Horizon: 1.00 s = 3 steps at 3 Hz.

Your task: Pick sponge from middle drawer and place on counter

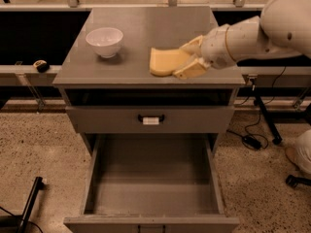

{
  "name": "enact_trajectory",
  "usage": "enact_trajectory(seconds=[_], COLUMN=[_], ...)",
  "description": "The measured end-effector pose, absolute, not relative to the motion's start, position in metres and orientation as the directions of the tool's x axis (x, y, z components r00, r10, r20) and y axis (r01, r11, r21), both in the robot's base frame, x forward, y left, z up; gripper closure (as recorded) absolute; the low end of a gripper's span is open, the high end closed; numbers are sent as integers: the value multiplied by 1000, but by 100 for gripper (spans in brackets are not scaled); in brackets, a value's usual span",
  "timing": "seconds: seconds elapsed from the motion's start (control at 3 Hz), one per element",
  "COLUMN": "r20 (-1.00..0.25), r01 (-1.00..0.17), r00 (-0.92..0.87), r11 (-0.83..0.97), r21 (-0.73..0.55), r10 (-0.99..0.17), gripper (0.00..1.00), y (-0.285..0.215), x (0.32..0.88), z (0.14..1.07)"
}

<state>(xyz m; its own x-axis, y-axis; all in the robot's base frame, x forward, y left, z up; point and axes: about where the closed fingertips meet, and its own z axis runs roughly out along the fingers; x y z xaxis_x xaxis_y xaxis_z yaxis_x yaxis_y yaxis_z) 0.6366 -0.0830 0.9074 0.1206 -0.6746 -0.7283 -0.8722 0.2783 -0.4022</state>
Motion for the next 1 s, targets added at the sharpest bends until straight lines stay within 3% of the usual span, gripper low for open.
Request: enact_trajectory(seconds=[1.0], r20=[-766], r01=[-867], r00=[-21], r11=[393], r21=[-306], r10=[-643], gripper=[100], y=[-96], x=[667], z=[908])
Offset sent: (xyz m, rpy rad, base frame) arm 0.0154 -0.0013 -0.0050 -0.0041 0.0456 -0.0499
